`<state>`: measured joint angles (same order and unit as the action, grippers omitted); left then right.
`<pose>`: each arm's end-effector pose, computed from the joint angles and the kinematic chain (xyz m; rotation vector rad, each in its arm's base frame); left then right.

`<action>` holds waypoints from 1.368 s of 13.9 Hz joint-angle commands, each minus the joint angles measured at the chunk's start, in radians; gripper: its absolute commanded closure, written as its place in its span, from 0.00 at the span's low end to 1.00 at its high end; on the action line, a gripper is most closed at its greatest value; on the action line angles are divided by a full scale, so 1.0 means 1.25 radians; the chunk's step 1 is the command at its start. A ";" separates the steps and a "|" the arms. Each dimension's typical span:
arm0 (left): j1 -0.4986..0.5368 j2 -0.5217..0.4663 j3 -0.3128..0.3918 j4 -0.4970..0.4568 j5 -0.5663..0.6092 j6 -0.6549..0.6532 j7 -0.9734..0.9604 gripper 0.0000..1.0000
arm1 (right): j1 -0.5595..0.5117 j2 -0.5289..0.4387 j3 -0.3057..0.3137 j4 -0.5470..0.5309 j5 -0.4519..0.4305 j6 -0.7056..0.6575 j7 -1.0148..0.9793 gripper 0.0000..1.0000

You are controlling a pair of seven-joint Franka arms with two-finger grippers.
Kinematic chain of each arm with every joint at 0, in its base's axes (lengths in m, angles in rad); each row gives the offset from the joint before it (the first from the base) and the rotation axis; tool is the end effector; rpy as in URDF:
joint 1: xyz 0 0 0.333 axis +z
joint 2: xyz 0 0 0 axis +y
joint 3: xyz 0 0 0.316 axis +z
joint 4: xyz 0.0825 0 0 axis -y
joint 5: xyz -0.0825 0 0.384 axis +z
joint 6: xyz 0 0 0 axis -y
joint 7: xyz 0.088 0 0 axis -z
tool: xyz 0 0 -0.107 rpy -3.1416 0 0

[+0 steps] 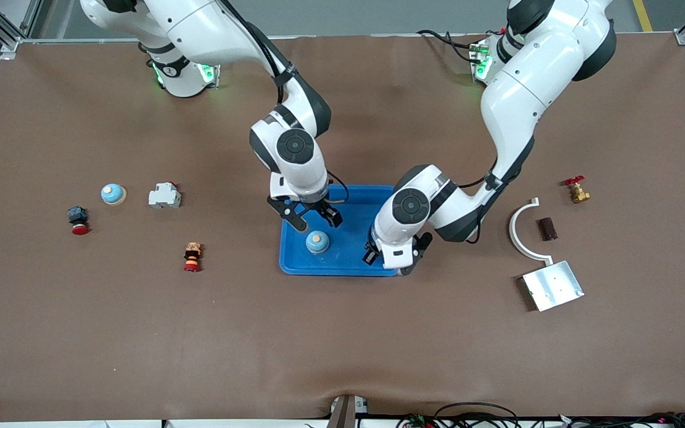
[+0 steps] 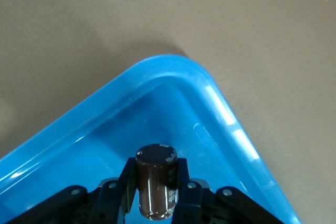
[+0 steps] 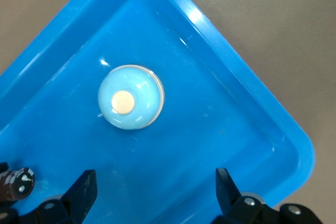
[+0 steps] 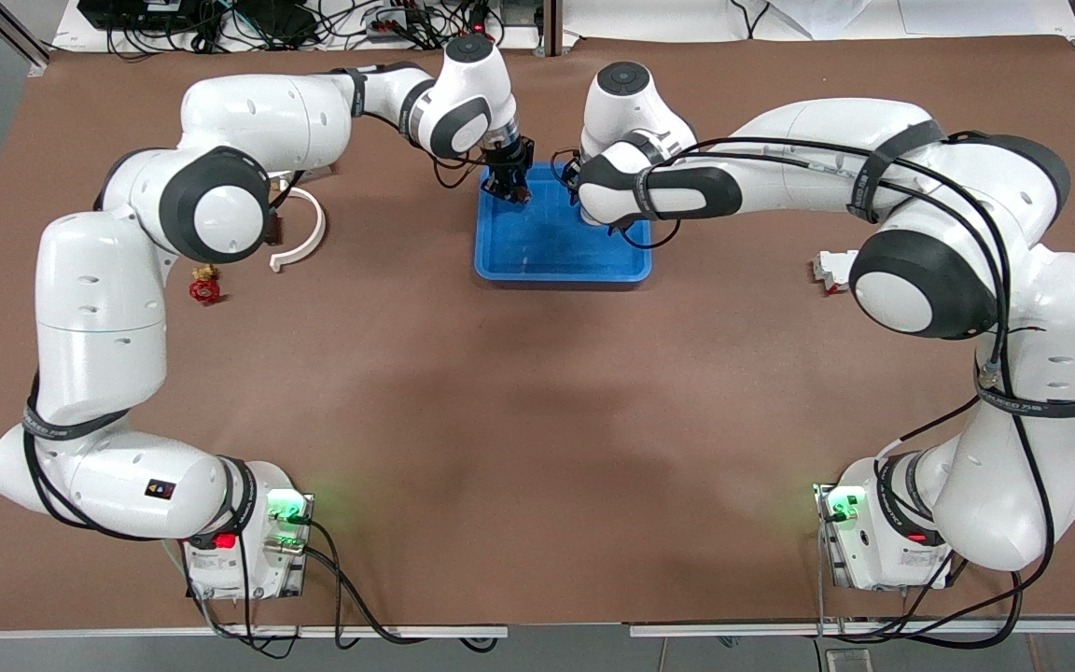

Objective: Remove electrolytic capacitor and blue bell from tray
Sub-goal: 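Lift the capacitor with the left gripper while the right gripper lifts the bell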

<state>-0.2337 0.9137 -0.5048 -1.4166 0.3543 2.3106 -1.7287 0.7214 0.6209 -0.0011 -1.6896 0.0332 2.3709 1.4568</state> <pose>0.5969 -0.4281 0.2037 2.6740 1.3752 -0.1140 0.5142 0.4519 0.2426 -2.8581 1.1406 -0.0115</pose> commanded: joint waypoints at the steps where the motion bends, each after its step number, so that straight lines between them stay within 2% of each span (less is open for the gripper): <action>1: 0.000 -0.044 0.004 -0.006 -0.012 -0.009 -0.014 1.00 | -0.005 0.039 -0.003 0.052 -0.012 -0.013 0.011 0.00; 6: 0.021 -0.112 0.000 -0.010 -0.039 -0.108 0.000 1.00 | -0.029 0.078 -0.003 0.085 -0.030 -0.011 0.006 0.00; 8: 0.065 -0.147 -0.035 -0.017 -0.040 -0.161 0.032 1.00 | -0.031 0.093 -0.003 0.101 -0.030 -0.011 0.006 0.00; 10: 0.173 -0.168 -0.137 -0.029 -0.040 -0.231 0.112 1.00 | -0.038 0.108 -0.003 0.120 -0.031 -0.011 0.005 0.00; 13: 0.378 -0.186 -0.323 -0.078 -0.038 -0.315 0.208 1.00 | -0.046 0.130 -0.003 0.139 -0.043 -0.011 0.004 0.00; 15: 0.479 -0.225 -0.394 -0.124 -0.037 -0.365 0.300 1.00 | -0.046 0.140 -0.003 0.149 -0.043 -0.011 0.006 0.00; 19: 0.643 -0.296 -0.484 -0.232 -0.036 -0.392 0.462 1.00 | -0.045 0.149 -0.003 0.160 -0.041 -0.012 0.011 0.00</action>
<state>0.4856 0.6242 -1.0700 -1.6079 0.3287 1.8197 -1.2314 0.6741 0.7861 -0.0153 -1.5274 -0.0021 2.3700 1.4567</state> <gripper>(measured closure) 0.661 0.000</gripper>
